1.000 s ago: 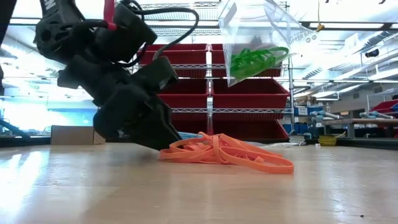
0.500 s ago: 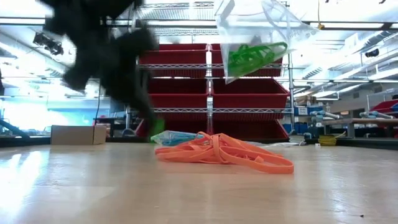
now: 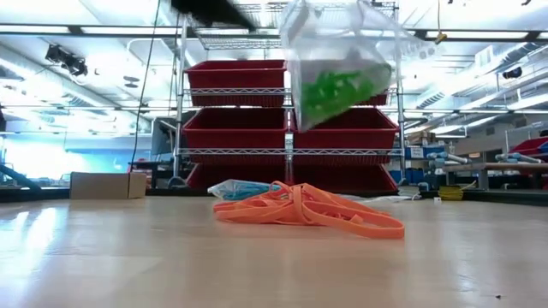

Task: Sort rubber bands
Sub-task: Put the green rubber band into the bottom transparent zip bag

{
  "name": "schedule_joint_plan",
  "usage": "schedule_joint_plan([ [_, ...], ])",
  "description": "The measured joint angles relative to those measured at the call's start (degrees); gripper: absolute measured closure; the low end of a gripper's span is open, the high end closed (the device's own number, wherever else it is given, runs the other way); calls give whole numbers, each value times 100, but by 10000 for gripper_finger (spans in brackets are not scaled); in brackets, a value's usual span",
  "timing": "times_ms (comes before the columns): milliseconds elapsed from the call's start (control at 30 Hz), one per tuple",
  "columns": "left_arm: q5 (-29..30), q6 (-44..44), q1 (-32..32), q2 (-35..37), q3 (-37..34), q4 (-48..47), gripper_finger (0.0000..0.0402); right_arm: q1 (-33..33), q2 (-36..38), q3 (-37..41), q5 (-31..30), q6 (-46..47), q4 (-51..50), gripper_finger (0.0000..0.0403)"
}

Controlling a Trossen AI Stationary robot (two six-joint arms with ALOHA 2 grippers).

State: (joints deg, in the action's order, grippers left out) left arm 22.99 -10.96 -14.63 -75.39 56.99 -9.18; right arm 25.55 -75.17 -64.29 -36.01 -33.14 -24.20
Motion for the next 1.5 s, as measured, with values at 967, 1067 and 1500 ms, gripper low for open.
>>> schedule_joint_plan([
  [967, -302, -1295, 404, -790, 1163, -328, 318, -246, -508, 0, 138, -757, 744, 403],
  [1067, -308, -1160, 404, -779, 1163, -433, 263, -280, -508, 0, 137, -757, 744, 403],
  [1500, 236, -1106, 360, -523, 1776, -1447, 197, -269, -474, 0, -213, -719, 532, 403],
])
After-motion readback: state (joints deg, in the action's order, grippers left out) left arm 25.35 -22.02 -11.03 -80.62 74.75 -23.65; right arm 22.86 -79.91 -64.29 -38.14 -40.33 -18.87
